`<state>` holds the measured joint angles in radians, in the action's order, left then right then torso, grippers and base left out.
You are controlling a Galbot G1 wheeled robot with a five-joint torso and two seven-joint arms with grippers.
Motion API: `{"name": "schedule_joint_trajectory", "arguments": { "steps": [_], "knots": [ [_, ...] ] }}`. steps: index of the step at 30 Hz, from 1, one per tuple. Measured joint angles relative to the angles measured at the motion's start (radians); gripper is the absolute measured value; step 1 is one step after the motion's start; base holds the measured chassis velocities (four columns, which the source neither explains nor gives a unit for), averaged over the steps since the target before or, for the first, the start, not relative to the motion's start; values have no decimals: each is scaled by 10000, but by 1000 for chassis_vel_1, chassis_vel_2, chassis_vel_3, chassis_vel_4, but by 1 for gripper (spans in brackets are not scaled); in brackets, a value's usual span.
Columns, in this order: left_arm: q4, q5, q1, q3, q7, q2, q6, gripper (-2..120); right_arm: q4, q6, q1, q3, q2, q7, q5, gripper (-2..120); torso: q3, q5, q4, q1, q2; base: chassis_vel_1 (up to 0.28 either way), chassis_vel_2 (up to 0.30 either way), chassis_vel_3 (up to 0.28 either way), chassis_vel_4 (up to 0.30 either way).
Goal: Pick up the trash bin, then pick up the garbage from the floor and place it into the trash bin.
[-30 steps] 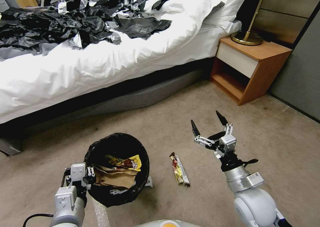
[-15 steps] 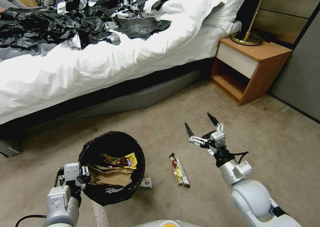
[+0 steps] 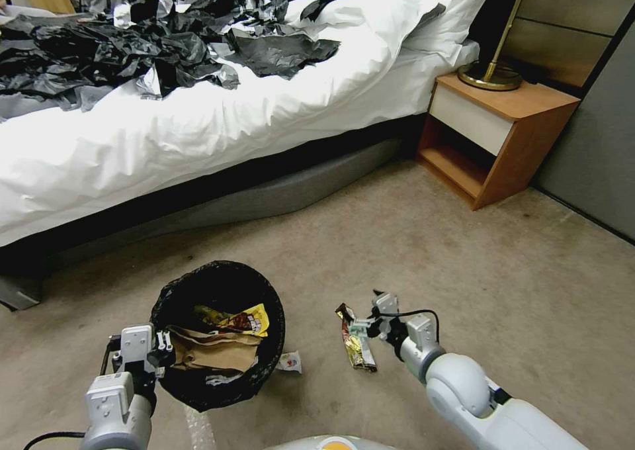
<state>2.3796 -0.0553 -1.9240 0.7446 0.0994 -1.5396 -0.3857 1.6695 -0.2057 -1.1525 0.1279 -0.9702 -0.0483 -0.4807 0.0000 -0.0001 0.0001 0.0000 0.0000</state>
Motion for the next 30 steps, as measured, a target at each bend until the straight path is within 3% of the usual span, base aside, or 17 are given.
{"name": "schedule_joint_trajectory", "arguments": {
  "steps": [12,17,26,30],
  "knots": [
    [1,287,-81,-285,41,-109,65,0,-1857,-62,577,71,-463,1307,712,100,0,1,-1,0,0,0,0,0,0],
    [-15,379,-104,-363,62,-140,71,0,-3019,355,821,52,-909,1920,1546,100,0,3,-1,0,0,0,0,0,0],
    [-55,419,-127,-380,70,-168,110,0,-4302,995,927,-227,-1929,2164,2318,100,0,0,0,0,0,0,0,0,0],
    [-51,425,-113,-389,74,-154,110,0,-4513,1092,935,-252,-2192,2186,2453,94,0,0,-1,0,0,0,0,0,0]
  ]
}}
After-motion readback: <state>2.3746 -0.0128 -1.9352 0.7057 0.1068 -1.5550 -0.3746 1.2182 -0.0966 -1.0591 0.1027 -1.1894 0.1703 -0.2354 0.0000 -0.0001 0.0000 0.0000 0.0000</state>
